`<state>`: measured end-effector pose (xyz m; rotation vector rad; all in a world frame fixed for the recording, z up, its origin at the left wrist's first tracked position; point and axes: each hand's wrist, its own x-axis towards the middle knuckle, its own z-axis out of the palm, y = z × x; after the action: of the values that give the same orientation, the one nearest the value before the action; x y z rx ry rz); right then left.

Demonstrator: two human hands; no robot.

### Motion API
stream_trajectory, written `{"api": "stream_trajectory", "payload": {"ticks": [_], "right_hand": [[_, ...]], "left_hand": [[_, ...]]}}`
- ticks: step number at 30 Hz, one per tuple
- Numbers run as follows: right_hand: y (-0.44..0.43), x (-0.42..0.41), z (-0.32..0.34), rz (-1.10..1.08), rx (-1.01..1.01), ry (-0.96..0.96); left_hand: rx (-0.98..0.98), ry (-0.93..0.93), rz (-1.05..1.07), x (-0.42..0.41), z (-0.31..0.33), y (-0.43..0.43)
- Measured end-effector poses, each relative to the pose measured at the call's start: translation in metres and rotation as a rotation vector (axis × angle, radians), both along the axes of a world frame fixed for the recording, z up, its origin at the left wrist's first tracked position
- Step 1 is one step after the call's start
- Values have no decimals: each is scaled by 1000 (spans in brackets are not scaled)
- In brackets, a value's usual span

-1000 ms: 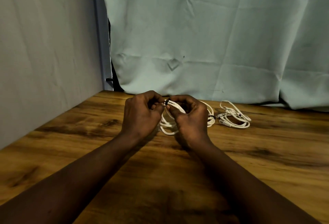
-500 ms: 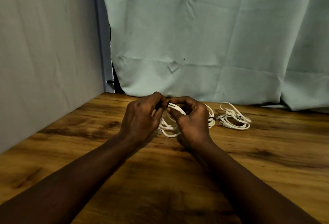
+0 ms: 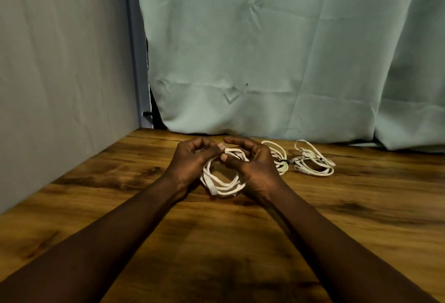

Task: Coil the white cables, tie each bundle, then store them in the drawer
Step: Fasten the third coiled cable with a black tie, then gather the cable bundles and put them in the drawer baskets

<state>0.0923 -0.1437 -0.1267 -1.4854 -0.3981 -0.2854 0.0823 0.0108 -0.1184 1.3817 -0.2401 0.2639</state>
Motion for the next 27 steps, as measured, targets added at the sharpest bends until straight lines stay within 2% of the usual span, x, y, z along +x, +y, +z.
{"api": "stream_trajectory", "payload": {"ticks": [5, 8, 10, 12, 17, 19, 22, 25, 27], "right_hand": [[-7, -18, 14, -157, -342, -122], [-38, -41, 23, -341, -516, -187], [-63, -61, 18, -412, -451, -169], [-83, -84, 11, -439, -237, -73], [-119, -100, -17, -607, 59, 134], [-126, -92, -26, -679, 86, 170], [-138, -72, -40, -768, -79, 158], [-141, -64, -43, -814, -168, 129], [-131, -75, -32, -844, -215, 123]], "left_hand": [[84, -56, 69, 2, -7, 0], [398, -196, 188, -3, -8, 2], [592, -330, 265, -8, -6, 0], [700, -471, 293, -15, -2, -7], [985, -699, 227, -11, 4, -39], [1116, -700, 152, -2, 4, -57], [1280, -518, 97, 13, -4, -83], [1339, -391, 87, 29, -19, -98], [1301, -330, 86, 34, -22, -96]]}}
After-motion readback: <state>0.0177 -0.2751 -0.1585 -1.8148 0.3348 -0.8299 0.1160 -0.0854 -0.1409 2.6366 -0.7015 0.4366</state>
